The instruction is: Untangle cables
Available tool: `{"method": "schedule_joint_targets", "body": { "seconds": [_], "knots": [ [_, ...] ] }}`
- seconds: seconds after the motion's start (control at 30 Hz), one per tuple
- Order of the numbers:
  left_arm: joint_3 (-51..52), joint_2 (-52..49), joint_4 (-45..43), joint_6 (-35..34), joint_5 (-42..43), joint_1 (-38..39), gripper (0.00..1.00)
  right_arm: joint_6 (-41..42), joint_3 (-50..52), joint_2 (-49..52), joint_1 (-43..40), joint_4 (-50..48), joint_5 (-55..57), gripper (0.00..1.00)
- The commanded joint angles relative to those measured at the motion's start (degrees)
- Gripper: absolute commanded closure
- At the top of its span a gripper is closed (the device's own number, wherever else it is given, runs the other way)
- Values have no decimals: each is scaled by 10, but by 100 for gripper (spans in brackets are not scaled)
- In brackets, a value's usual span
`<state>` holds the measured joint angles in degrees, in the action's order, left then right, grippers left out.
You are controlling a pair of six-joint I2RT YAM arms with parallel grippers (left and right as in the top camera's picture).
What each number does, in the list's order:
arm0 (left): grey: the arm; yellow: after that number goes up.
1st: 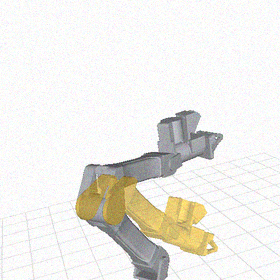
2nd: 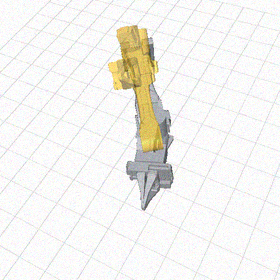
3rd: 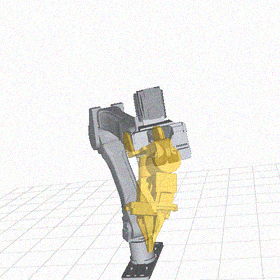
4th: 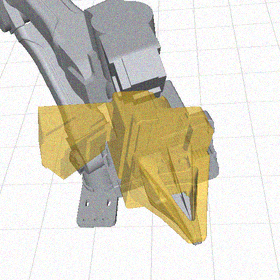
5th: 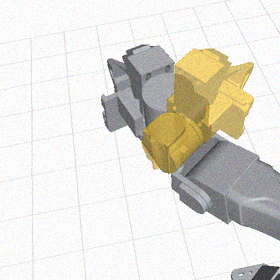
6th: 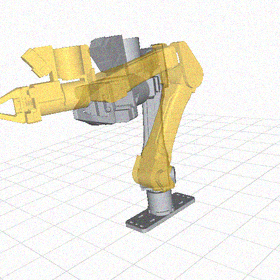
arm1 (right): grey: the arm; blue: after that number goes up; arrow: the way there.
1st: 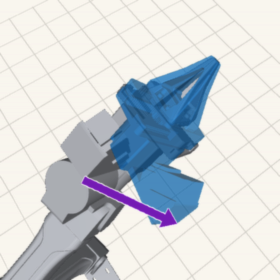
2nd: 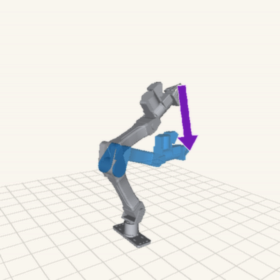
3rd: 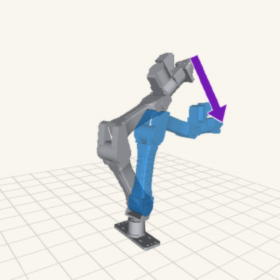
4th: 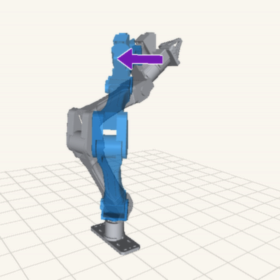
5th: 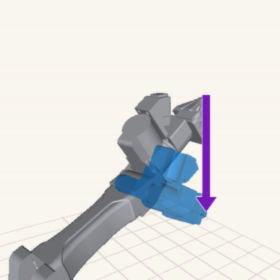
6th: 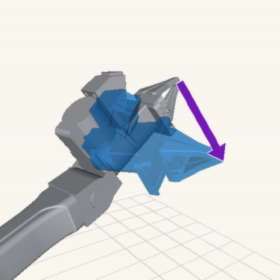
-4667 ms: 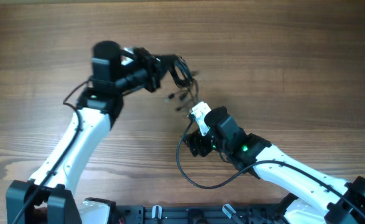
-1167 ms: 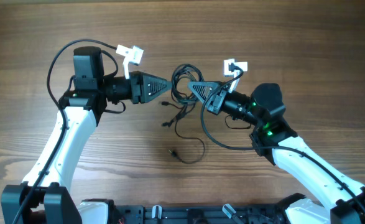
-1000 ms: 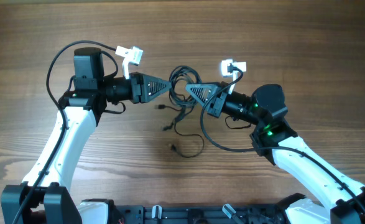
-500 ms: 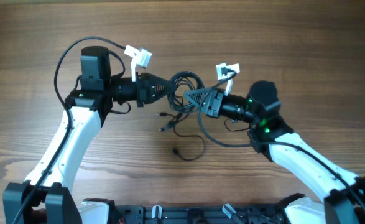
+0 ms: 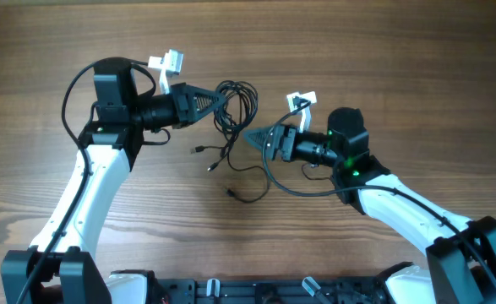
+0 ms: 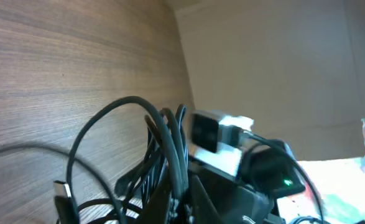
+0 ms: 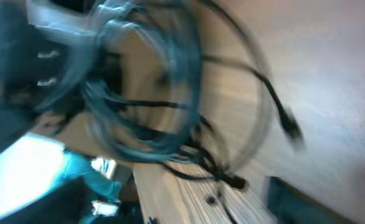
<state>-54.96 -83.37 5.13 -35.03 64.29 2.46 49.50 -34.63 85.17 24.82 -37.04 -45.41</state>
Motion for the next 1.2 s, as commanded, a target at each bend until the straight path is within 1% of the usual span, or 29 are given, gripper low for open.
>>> {"method": "schedule_joint_targets", "body": {
  "seconds": [0.0, 0.07, 0.1, 0.13, 0.17, 0.23, 0.3, 0.37, 0.4, 0.47, 0.5, 0.63, 0.67, 0.7, 0.73, 0.77, 0.8, 0.83, 0.87, 0.9, 0.93, 0.97, 1.03, 1.1, 1.17],
  "knots": [
    [-5, 2, -2, -54, -34, -1, 96, -46, -2, 5, 4, -84, -66, 2],
    [-5, 2, -2, -57, -39, -1, 96, -70, -2, 5, 4, -134, -68, 4],
    [-5, 2, -2, -52, -37, -1, 96, -88, -2, 5, 4, -139, -57, 8],
    [-5, 2, -2, -33, -30, 0, 96, -94, -2, 5, 4, -134, -37, 10],
    [-5, 2, -2, 5, -14, 0, 96, -104, -2, 5, 4, -118, -4, 11],
    [-5, 2, -2, 68, 25, -1, 96, -116, -2, 5, 4, -57, 90, 9],
    [-5, 2, -2, 103, 54, -3, 96, -130, -2, 5, 3, -27, 134, 4],
    [-5, 2, -2, 141, 92, -5, 96, -160, -2, 5, 3, -28, 132, 0],
    [-5, 2, -2, 156, 112, -5, 96, -172, -2, 5, 3, -29, 133, 1],
    [-5, 2, -2, 158, 124, -2, 96, -179, -2, 5, 3, -29, 133, 1],
    [-5, 2, -2, 158, 127, 1, 96, -174, -2, 5, 3, -29, 133, 4],
    [-5, 2, 0, 158, 141, 31, 96, -163, -2, 5, 3, -33, 139, 25],
    [-4, 2, 0, 158, 141, 37, 96, -162, -2, 5, 3, -38, 139, 33],
    [-4, 2, 0, 158, 141, 46, 94, -158, -2, 5, 3, -46, 139, 46],
    [-4, 2, 0, 158, 141, 54, 92, -150, -2, 5, 3, -51, 139, 69],
    [-5, 2, 0, 158, 141, 60, 83, -148, -2, 5, 3, -51, 139, 91],
    [-5, 2, 0, 157, 141, 60, 77, -150, -2, 5, 3, -45, 140, 96],
    [-5, 2, -1, 157, 141, 58, 65, -150, -2, 5, 3, -32, 146, 96],
    [-5, 2, -3, 155, 141, 52, 59, -145, -2, 5, 3, -19, 157, 96],
    [-5, 2, -10, 146, 140, 43, 47, -123, -2, 5, 3, 2, 175, 96],
    [-5, 2, -11, 140, 138, 36, 32, -97, -2, 5, 3, 17, 188, 96],
    [-5, 2, -11, 120, 125, 23, 21, -83, -2, 5, 3, 24, 191, 96],
    [-5, 2, -11, 74, 99, 0, 20, -55, -2, 5, 3, 22, 193, 96],
    [-5, 2, -7, 14, 66, -13, 20, -3, -2, 5, 3, 25, 216, 96],
    [-5, 2, 11, -24, 36, -12, 22, 50, -2, 5, 3, 28, 238, 96]
  ]
}}
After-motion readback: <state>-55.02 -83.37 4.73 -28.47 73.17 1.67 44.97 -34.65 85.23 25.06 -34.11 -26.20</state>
